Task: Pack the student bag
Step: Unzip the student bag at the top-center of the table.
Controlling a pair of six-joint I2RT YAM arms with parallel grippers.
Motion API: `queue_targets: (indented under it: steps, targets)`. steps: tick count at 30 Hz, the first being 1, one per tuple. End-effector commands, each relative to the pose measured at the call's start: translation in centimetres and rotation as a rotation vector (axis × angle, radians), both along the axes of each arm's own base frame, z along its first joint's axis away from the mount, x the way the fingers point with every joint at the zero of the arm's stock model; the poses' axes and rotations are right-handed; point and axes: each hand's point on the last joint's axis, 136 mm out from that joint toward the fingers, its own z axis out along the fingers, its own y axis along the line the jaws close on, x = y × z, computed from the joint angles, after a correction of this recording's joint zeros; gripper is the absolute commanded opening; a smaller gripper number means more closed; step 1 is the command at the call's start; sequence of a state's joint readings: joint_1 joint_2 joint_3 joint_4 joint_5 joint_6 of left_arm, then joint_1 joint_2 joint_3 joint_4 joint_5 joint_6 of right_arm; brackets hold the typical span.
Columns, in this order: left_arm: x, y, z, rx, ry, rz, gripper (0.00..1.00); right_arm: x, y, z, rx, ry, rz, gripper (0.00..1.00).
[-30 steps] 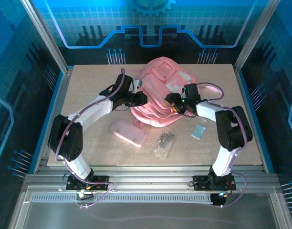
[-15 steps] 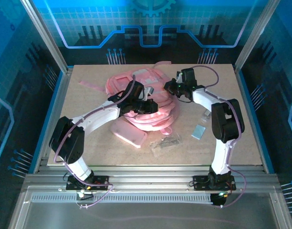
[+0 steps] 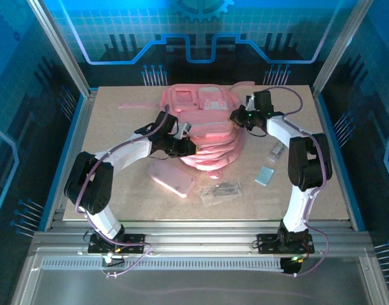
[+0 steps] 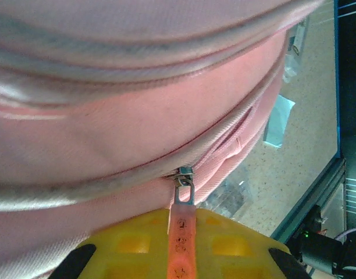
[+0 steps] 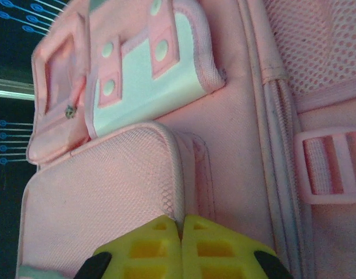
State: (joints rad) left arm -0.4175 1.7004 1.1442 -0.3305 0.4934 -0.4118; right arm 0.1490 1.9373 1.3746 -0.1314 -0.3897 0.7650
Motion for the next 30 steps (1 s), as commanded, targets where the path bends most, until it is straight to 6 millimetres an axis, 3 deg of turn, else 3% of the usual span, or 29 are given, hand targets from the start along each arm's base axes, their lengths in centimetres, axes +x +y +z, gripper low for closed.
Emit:
queue_targets:
  steps: [1,4,5,8,10,15,21,24,26,30]
  targets:
    - [-3.3,0.9,-0.6,0.013,0.096,-0.046,0.00,2.0,-2.9,2.7,-0.044,-0.092,-0.055,0.00]
    - [-1.8,0.3,0.0,-0.014,0.073,-0.021,0.00,1.5,-2.3,3.7,-0.010,-0.091,-0.042,0.00]
    - [-1.0,-0.3,0.6,-0.039,0.060,-0.015,0.00,1.1,-2.1,4.1,0.000,-0.088,-0.039,0.05]
    - [1.5,-2.3,3.0,-0.129,0.006,-0.003,0.00,-1.0,-2.1,5.4,0.013,-0.082,-0.046,0.48]
    - [3.0,-4.0,5.0,-0.181,-0.041,-0.014,0.00,-2.8,-2.3,6.1,0.016,-0.066,-0.052,0.63]
    - [4.7,-8.0,8.4,-0.251,-0.118,-0.076,0.00,-7.7,-2.1,6.2,0.054,0.008,-0.033,0.69]
    - [5.0,-10.6,9.5,-0.307,-0.123,-0.109,0.00,-12.0,-1.5,4.8,0.146,0.058,-0.058,0.72]
    - [4.8,-11.2,9.7,-0.322,-0.126,-0.113,0.00,-12.9,-1.4,4.1,0.160,0.063,-0.096,0.73]
    - [4.5,-11.5,9.8,-0.328,-0.124,-0.119,0.00,-13.2,-1.7,2.4,0.144,0.085,-0.140,0.73]
    - [3.4,-12.2,10.0,-0.347,-0.113,-0.150,0.00,-11.4,-1.7,1.2,0.161,0.018,-0.221,0.73]
